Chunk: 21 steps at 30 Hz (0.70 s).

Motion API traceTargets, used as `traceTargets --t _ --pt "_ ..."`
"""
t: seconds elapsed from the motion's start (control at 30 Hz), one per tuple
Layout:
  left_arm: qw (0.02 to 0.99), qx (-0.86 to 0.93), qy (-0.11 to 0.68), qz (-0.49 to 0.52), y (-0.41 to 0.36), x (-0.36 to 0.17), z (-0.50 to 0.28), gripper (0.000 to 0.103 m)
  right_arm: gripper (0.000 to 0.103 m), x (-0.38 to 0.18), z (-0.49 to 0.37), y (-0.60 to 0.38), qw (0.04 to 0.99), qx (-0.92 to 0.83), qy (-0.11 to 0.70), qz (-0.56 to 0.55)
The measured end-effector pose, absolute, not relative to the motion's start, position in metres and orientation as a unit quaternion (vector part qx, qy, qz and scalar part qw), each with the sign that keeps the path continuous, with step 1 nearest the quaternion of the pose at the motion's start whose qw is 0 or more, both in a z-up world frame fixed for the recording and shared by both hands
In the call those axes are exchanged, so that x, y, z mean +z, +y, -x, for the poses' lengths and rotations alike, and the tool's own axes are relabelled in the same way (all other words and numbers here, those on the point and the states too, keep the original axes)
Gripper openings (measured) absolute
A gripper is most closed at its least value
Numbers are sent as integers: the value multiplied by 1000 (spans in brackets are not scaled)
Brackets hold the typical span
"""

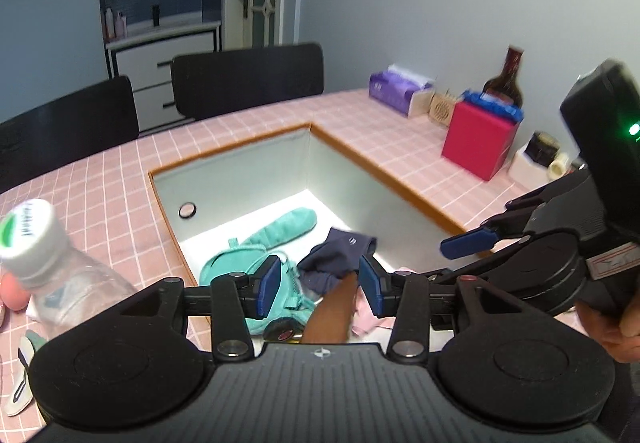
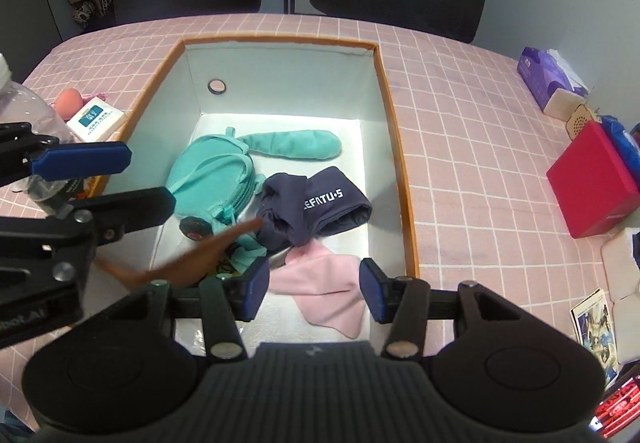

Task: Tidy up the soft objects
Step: 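Open both grippers to drop the pink cloth and brown leather into the box, then withdraw both tools from the box back toward the table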

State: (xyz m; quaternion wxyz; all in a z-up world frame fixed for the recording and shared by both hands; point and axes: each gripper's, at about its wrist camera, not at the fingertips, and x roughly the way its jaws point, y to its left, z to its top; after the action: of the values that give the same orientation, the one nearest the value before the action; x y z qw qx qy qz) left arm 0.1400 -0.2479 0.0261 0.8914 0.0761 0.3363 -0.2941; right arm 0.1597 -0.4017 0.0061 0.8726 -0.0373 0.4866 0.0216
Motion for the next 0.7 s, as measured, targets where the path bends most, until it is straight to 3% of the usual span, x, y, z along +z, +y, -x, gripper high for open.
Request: traceTargets --t 0.7 --pt "908 -351 219 -68 -156 59 -42 51 67 41 -56 -334 924 38 379 37"
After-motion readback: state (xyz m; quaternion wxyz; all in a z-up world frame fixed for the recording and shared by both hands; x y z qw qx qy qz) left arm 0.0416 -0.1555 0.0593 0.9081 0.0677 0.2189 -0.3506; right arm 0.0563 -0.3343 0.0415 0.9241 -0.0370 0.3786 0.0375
